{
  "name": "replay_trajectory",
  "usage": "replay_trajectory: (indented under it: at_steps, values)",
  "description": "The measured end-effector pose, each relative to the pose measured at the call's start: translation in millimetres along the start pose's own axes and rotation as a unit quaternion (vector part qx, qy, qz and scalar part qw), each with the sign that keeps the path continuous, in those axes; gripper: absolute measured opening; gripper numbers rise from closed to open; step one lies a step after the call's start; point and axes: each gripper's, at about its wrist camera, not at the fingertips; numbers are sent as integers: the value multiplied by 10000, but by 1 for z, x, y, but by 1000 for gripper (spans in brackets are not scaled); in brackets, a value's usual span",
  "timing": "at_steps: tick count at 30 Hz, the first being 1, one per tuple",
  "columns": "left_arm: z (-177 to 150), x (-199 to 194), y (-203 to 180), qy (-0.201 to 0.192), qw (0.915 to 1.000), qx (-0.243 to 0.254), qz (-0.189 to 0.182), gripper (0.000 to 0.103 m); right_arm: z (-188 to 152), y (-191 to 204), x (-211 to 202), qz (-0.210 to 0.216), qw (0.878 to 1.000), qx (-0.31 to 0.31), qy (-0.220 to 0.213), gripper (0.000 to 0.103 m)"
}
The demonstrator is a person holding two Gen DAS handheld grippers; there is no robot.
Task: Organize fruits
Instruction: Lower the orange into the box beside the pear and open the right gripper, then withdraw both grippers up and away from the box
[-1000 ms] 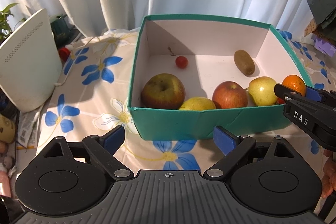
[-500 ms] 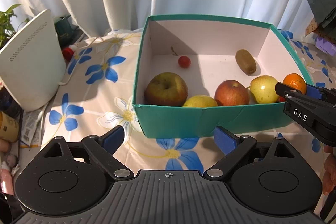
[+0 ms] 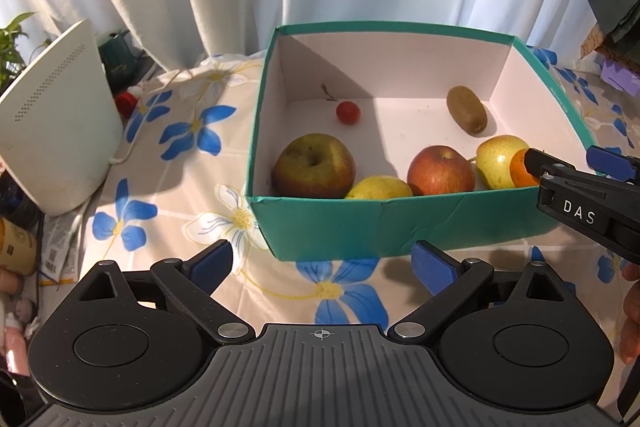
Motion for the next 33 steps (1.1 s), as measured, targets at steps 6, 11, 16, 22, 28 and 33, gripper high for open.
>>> replay_trajectory:
  at_steps: [6, 11, 16, 22, 28, 33]
  values:
    - [-1, 1, -1, 70, 9999, 43, 57, 101, 0, 3, -4, 172, 9999, -15, -2, 88]
    - [-1, 0, 0, 142, 9998, 44, 131, 101, -1, 3, -9, 267, 9996, 10, -23, 95]
    - [-2, 0, -4, 261, 9994, 150, 155, 102, -1, 4, -15, 252, 9997, 32, 45, 103]
    - [-2, 3, -9, 433, 9989, 176, 89, 102, -8, 1, -12, 156, 9986, 50, 499, 103]
    - [0, 0, -18, 419, 9982, 365, 208, 103, -17, -2, -24, 127, 9978, 55, 647, 103]
    - [4, 4, -23, 522, 9972, 486, 222, 103, -15, -5, -35, 171, 9973, 15, 710, 103]
Point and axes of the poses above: each gripper's, at about its wrist camera, not at the fingertips, and x roughly the way its jaws point, y to its left, z to its top, and after that the axes turned 5 degrees about x, right-handed
